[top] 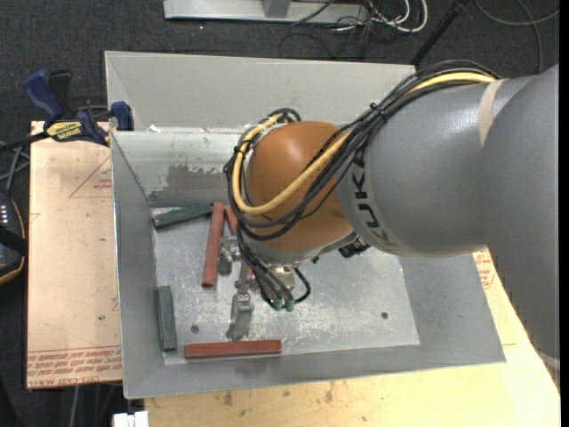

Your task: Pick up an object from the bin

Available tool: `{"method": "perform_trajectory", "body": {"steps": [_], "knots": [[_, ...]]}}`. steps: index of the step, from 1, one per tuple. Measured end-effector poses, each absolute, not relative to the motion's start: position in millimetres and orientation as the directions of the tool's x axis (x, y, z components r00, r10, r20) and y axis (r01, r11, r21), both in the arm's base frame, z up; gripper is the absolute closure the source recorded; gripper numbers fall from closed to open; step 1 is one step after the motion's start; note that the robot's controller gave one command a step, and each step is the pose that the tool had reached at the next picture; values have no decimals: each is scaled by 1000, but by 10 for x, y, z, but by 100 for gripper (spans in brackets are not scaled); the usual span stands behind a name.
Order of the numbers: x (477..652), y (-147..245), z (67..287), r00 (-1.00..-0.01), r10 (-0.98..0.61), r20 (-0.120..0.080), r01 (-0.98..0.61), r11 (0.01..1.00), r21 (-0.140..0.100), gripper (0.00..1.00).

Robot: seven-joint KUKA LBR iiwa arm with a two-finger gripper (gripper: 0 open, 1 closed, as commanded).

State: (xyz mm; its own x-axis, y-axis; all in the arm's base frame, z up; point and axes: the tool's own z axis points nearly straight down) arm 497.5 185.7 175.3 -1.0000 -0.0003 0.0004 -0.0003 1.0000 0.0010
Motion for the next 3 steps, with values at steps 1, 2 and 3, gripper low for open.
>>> {"method": "perform_trajectory", "body": {"steps": [1,2,3], "knots": [[4894,1693,1243,-994,-109,-3,-109,994,1,0],[4845,1649,1169,-990,-144,2,-144,990,0,0],[4782,1630,1229,-978,-210,0,-210,978,1,0]]}}
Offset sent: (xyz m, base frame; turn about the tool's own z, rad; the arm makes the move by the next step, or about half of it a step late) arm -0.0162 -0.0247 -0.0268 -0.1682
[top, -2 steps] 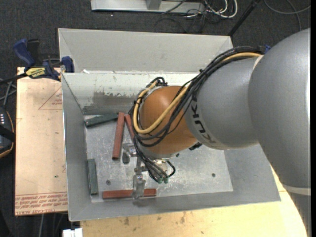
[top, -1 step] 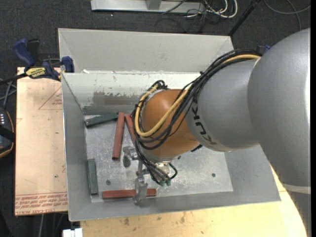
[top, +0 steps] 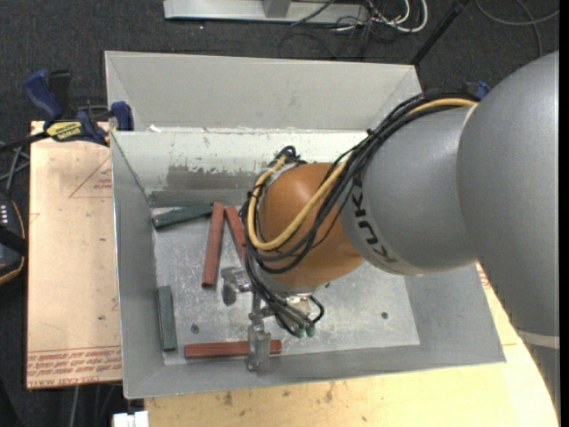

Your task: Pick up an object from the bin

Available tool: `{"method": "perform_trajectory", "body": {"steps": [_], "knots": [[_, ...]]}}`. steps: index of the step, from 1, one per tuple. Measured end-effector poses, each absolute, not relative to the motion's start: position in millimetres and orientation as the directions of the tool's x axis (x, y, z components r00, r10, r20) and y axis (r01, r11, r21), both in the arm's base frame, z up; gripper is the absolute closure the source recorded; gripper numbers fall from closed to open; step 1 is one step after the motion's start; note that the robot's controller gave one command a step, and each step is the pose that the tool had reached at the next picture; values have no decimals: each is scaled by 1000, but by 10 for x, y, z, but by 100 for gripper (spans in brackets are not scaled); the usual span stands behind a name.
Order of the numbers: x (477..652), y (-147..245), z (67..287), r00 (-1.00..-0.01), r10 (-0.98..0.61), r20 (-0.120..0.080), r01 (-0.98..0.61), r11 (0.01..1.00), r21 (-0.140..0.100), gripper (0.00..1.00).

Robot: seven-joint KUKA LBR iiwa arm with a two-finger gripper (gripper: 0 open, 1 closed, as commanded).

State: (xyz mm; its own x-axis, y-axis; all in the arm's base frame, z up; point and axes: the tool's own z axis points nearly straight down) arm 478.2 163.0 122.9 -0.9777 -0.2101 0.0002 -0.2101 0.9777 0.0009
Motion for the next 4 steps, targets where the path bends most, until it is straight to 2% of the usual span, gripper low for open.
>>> {"method": "perform_trajectory", "body": {"steps": [1,2,4], "knots": [[4850,1657,704,-971,-238,-14,-238,971,2,0],[4808,1584,715,-962,-274,-10,-274,962,2,100],[4802,1581,748,-962,-274,-5,-274,962,1,100]]}}
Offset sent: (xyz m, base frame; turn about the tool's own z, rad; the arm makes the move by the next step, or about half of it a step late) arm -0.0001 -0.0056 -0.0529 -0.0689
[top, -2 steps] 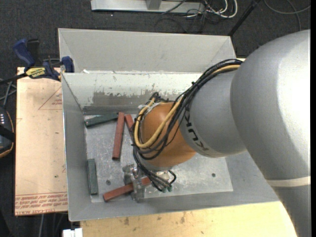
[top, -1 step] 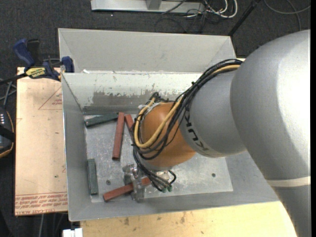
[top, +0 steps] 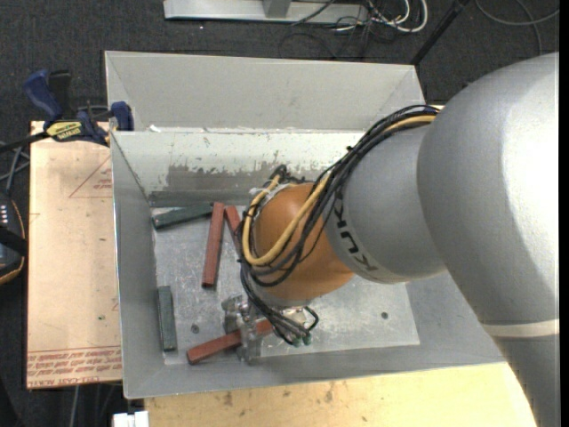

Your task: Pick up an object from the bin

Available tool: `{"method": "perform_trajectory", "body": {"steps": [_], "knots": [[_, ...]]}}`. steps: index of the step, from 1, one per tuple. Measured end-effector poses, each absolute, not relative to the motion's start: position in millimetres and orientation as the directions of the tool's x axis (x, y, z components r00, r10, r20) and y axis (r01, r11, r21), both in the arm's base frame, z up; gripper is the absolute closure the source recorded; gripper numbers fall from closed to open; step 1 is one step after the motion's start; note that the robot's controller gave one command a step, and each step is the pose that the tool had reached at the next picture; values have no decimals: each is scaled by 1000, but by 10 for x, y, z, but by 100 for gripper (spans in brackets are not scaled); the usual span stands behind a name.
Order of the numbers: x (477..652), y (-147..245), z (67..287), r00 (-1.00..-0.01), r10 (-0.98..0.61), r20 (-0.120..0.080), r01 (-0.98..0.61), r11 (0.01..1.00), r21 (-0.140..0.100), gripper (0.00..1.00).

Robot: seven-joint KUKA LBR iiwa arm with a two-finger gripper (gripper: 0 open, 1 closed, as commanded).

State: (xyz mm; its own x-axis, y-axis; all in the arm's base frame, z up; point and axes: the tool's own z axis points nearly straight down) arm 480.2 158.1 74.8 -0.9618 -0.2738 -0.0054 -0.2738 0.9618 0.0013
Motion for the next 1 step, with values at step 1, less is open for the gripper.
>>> {"method": "perform_trajectory", "body": {"steps": [1], "knots": [[4775,1576,871,-962,-274,7,-274,962,1,100]]}}
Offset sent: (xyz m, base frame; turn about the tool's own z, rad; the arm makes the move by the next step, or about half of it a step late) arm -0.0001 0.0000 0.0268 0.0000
